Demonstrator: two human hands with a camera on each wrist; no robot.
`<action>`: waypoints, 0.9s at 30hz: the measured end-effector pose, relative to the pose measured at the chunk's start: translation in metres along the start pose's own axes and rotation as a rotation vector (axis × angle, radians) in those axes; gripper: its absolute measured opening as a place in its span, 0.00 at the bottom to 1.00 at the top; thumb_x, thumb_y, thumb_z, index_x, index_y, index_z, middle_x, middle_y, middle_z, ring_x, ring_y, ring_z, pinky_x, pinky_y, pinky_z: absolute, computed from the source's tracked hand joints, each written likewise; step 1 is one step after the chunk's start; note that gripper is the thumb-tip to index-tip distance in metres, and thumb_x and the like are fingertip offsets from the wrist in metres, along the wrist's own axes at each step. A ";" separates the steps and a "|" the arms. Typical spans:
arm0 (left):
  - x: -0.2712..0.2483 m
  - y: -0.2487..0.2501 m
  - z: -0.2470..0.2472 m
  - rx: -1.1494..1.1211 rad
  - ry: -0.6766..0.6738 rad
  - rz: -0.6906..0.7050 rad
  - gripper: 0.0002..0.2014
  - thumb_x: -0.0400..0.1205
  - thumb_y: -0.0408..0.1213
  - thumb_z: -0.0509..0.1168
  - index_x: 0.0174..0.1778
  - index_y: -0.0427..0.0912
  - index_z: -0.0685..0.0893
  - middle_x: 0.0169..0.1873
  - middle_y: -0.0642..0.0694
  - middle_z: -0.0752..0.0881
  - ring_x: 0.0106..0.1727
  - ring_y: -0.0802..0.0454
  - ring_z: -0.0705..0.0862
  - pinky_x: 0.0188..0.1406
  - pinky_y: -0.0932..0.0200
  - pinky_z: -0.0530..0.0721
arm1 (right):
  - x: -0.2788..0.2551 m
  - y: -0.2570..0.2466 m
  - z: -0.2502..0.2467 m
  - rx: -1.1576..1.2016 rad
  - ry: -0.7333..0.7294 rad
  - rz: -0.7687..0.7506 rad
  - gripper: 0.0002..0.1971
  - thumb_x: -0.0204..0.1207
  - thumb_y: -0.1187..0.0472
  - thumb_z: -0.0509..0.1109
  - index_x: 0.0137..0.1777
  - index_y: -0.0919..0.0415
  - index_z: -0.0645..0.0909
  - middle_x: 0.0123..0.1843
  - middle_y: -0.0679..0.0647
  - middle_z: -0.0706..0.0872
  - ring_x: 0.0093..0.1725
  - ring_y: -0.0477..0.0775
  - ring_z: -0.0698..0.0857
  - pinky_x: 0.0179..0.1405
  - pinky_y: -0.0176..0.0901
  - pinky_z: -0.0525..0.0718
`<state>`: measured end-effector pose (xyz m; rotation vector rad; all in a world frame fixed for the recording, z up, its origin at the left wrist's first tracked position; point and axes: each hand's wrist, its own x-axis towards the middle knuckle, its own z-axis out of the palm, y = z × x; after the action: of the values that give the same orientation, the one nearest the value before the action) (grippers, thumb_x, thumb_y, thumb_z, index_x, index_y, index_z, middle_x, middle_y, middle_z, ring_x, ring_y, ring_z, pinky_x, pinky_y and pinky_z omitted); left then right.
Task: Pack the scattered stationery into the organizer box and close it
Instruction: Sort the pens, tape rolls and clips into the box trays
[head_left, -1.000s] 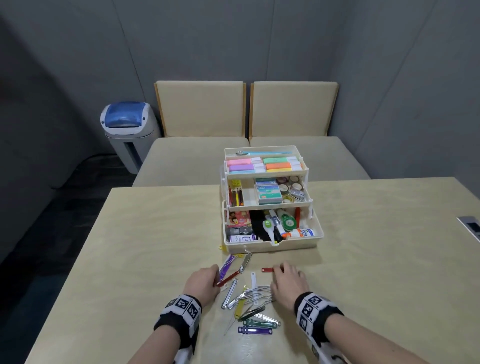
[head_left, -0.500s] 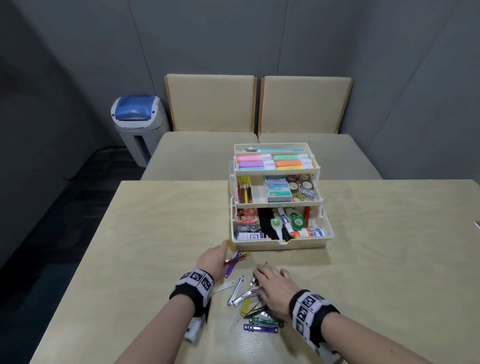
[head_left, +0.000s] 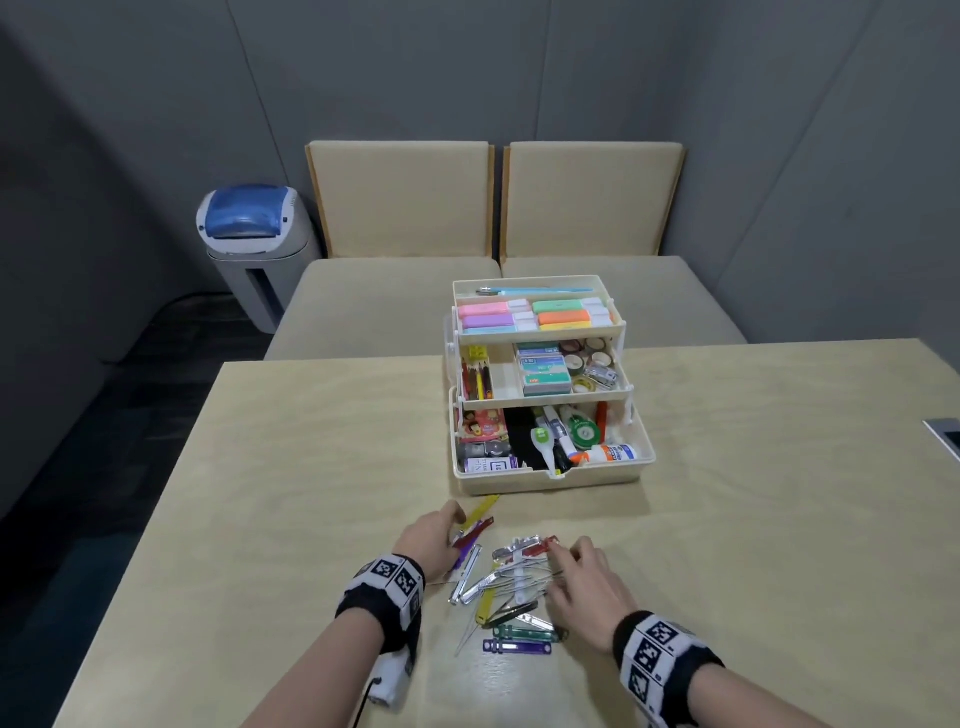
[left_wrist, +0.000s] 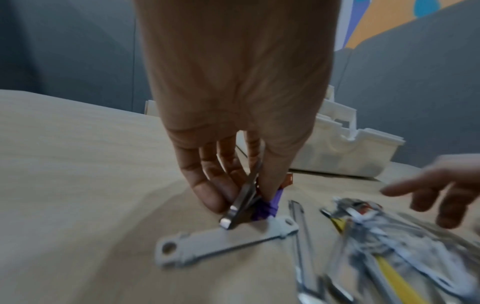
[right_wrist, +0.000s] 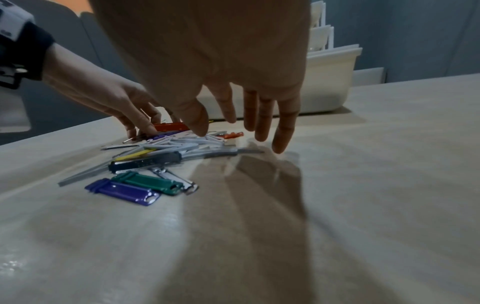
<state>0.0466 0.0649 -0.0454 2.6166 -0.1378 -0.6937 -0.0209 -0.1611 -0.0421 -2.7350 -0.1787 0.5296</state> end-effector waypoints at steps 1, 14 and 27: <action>-0.002 0.001 0.004 -0.014 -0.001 0.006 0.19 0.79 0.36 0.64 0.67 0.46 0.71 0.55 0.41 0.85 0.53 0.43 0.84 0.50 0.54 0.79 | 0.001 -0.004 0.002 0.026 -0.026 0.003 0.26 0.82 0.52 0.60 0.79 0.52 0.61 0.65 0.55 0.68 0.63 0.52 0.72 0.59 0.40 0.78; -0.008 0.007 -0.003 -0.448 0.022 -0.096 0.07 0.84 0.27 0.57 0.58 0.35 0.74 0.39 0.41 0.83 0.29 0.54 0.84 0.30 0.62 0.84 | 0.046 -0.031 -0.004 -0.122 -0.099 -0.020 0.36 0.66 0.40 0.75 0.72 0.48 0.66 0.68 0.52 0.68 0.69 0.55 0.67 0.68 0.55 0.69; -0.020 0.010 -0.012 -1.071 -0.090 -0.374 0.10 0.80 0.24 0.51 0.49 0.41 0.72 0.31 0.45 0.74 0.23 0.53 0.74 0.22 0.64 0.67 | 0.062 -0.030 -0.006 -0.187 -0.188 -0.066 0.16 0.76 0.61 0.68 0.63 0.57 0.71 0.68 0.56 0.75 0.68 0.59 0.72 0.66 0.55 0.69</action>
<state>0.0357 0.0642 -0.0225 1.5780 0.5607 -0.7238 0.0368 -0.1236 -0.0476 -2.8437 -0.3821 0.7881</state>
